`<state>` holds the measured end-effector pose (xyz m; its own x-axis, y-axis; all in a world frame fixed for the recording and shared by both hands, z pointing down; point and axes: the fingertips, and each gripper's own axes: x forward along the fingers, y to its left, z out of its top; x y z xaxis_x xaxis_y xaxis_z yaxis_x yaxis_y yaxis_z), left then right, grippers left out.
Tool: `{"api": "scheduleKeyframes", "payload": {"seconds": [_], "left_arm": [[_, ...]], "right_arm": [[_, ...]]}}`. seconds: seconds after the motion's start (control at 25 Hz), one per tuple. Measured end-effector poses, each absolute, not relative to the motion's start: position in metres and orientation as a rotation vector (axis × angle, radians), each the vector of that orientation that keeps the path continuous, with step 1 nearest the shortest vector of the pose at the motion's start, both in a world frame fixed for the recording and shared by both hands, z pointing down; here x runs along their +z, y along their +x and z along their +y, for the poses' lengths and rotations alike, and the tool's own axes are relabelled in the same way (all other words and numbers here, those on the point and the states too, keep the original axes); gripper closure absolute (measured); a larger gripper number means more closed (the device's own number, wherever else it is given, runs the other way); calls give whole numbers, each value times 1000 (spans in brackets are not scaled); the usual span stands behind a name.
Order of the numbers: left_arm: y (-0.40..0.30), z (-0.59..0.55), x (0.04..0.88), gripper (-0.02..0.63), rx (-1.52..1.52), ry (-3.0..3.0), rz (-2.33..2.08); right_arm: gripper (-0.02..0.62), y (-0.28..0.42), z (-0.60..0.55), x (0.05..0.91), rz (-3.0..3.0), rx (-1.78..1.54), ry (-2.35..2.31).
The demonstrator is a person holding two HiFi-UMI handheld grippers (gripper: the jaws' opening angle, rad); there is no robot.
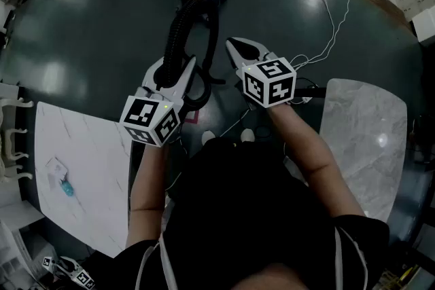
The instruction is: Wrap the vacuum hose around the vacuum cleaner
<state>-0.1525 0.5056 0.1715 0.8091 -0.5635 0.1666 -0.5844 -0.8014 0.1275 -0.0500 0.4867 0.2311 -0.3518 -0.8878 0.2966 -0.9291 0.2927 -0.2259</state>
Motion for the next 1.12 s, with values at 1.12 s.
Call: {"api": "scheduleKeyframes", "payload": {"seconds": [1.12], "left_arm": [[-158,514,145,489,269,2971,-679]], "right_arm": [[403,-34,451,243,-2330,487,1722]]}}
